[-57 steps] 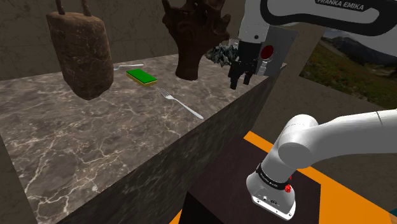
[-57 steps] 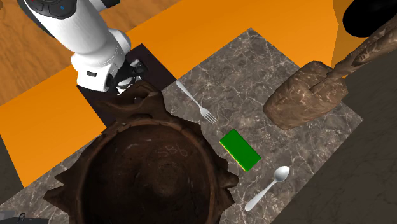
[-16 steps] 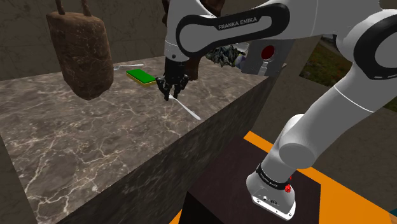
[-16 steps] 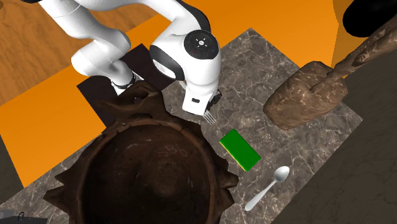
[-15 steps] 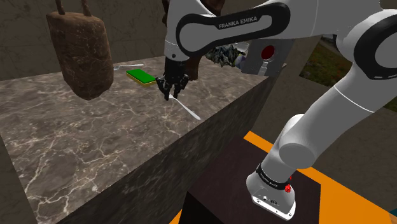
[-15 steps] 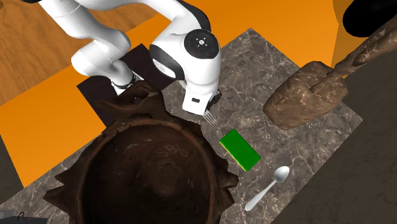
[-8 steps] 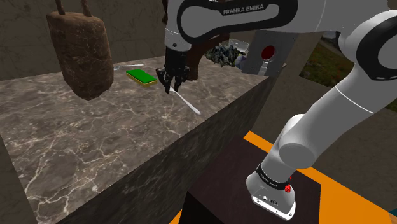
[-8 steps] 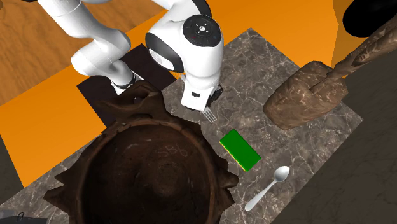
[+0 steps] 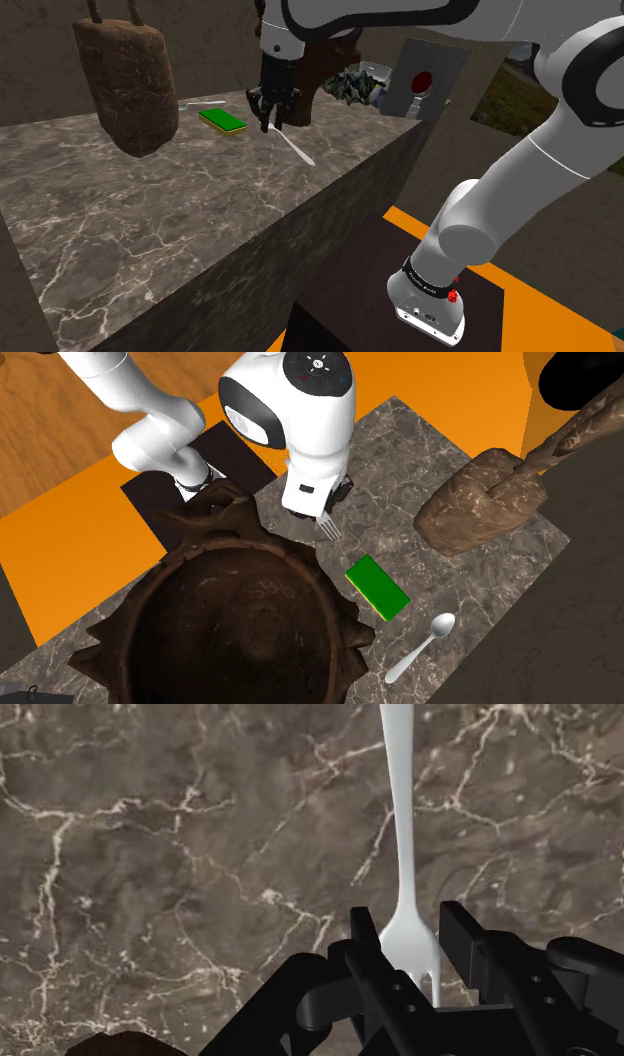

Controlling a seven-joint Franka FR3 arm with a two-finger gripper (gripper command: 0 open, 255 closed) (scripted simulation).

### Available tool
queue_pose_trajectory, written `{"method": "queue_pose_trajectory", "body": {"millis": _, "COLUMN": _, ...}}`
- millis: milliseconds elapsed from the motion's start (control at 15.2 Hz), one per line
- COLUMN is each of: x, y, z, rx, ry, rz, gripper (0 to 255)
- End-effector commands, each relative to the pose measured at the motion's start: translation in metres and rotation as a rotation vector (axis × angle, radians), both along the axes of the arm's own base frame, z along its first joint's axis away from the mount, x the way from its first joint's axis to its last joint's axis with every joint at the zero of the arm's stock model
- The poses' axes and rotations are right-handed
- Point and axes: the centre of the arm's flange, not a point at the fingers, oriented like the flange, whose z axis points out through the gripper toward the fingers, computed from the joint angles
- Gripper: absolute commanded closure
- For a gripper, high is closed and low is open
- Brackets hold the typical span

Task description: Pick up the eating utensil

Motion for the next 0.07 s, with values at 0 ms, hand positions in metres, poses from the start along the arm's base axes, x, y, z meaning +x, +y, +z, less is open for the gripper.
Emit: {"method": "queue_pose_trajectory", "body": {"millis": 0, "x": 0.0004, "y": 0.0009, "z": 0.0027, "rx": 0.000, "ry": 0.000, "rz": 0.000, "gripper": 255}}
